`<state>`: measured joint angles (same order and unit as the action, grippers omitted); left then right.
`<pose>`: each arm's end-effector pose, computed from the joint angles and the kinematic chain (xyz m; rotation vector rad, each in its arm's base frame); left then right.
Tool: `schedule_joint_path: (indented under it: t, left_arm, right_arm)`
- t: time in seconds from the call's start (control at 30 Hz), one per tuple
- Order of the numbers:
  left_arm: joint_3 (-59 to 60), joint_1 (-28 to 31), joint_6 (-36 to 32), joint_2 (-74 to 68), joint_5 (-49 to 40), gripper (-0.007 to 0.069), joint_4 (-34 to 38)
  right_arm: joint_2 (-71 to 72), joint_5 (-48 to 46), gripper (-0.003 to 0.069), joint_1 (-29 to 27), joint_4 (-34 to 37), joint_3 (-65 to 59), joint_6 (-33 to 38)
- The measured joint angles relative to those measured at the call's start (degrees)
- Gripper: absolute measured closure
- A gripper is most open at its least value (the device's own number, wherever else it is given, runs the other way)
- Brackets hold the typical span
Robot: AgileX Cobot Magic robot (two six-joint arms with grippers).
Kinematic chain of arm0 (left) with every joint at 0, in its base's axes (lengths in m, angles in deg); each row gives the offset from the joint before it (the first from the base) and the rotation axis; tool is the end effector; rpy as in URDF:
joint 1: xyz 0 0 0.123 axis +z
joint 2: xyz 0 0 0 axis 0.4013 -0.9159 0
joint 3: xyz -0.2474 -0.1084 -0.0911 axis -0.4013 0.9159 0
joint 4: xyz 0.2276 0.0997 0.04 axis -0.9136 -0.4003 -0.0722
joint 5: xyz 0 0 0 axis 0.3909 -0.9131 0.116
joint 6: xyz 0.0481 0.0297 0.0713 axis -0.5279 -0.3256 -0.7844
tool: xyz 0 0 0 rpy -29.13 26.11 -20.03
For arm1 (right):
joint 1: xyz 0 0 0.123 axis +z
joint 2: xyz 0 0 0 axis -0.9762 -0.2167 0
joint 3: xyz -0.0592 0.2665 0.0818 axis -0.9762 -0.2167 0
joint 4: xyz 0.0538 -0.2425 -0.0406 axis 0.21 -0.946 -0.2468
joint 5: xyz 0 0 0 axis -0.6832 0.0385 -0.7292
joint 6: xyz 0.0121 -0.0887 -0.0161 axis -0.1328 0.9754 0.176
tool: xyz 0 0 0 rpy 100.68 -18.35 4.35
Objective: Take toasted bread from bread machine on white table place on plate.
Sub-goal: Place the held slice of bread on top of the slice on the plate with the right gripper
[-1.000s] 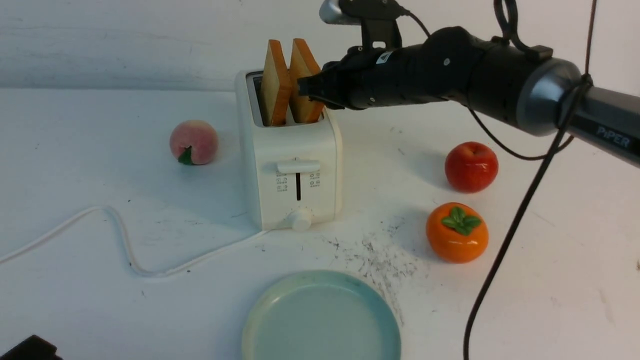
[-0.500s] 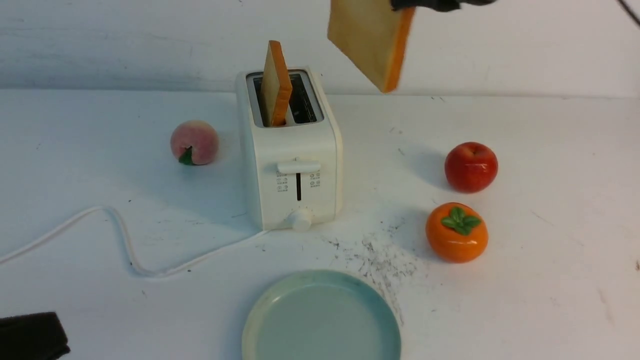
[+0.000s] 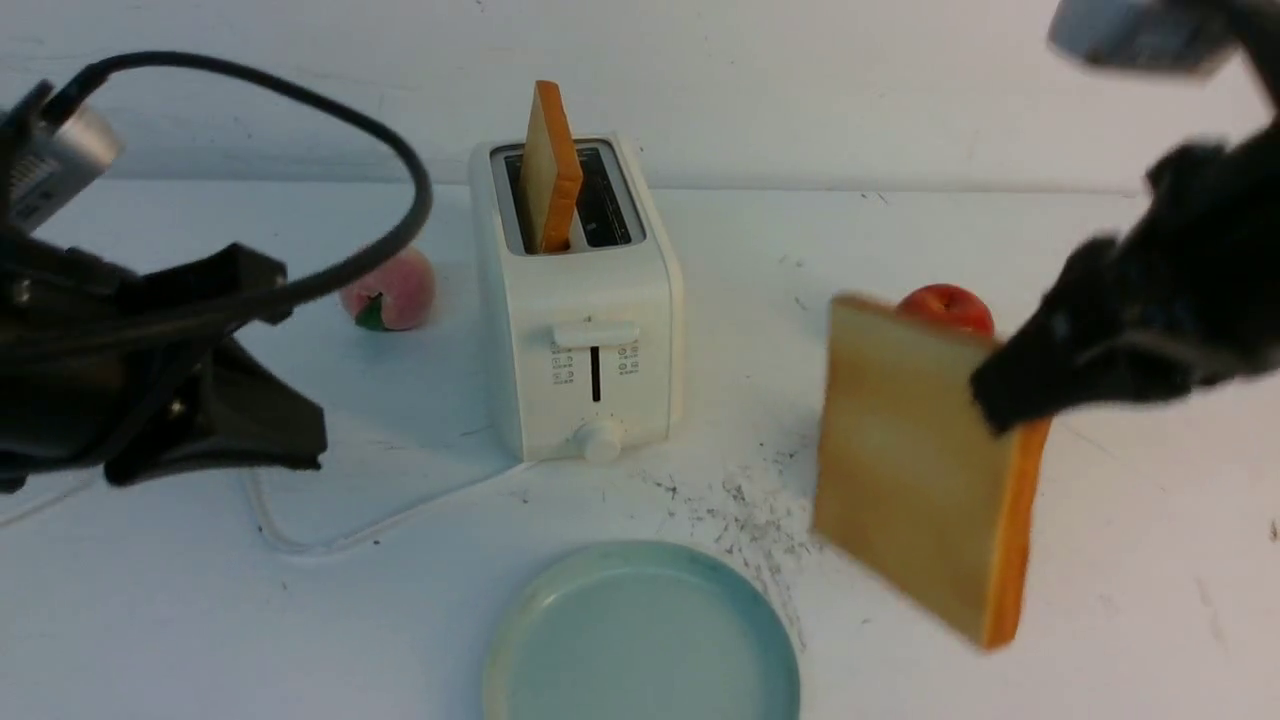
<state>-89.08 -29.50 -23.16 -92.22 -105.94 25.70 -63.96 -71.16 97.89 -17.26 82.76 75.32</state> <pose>0.2137 -0.0634 0.3584 -0.3160 2.5199 -0.8398 0.2154 0.1260 0.3788 -0.6392 2.4801 0.7693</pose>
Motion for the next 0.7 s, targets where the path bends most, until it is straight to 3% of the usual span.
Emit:
schedule_joint_path:
  t: [0.1,0.17,0.2,0.4,0.5,0.7]
  left_arm:
    - [-2.01,0.0,-0.69,-2.96,0.0,0.0623,0.07]
    - [-3.21,0.0,-0.9,-4.83,0.0,0.0622,0.2]
    - [-3.9,0.0,-0.94,-6.16,0.0,0.062,0.19]
    - [-4.1,0.0,-1.08,-7.59,-0.06,0.0613,0.25]
    - [-4.1,0.0,-1.08,-7.62,-0.06,0.0608,0.25]
    - [-4.39,0.0,-1.08,-7.73,-0.08,0.0607,0.25]
  right_arm:
    - [0.04,5.46,0.0545,0.36,9.26,-9.32,6.24]
    - [-0.67,10.61,0.0545,0.49,18.06,-15.82,13.91]
    - [-2.0,14.66,0.0545,0.49,26.47,-20.64,20.91]
    - [-8.44,18.92,0.0545,0.49,48.02,-25.98,37.7]
    - [-12.25,18.45,0.0545,0.49,53.57,-26.2,43.73]
    - [-18.87,18.3,0.0545,0.49,54.9,-26.23,48.23]
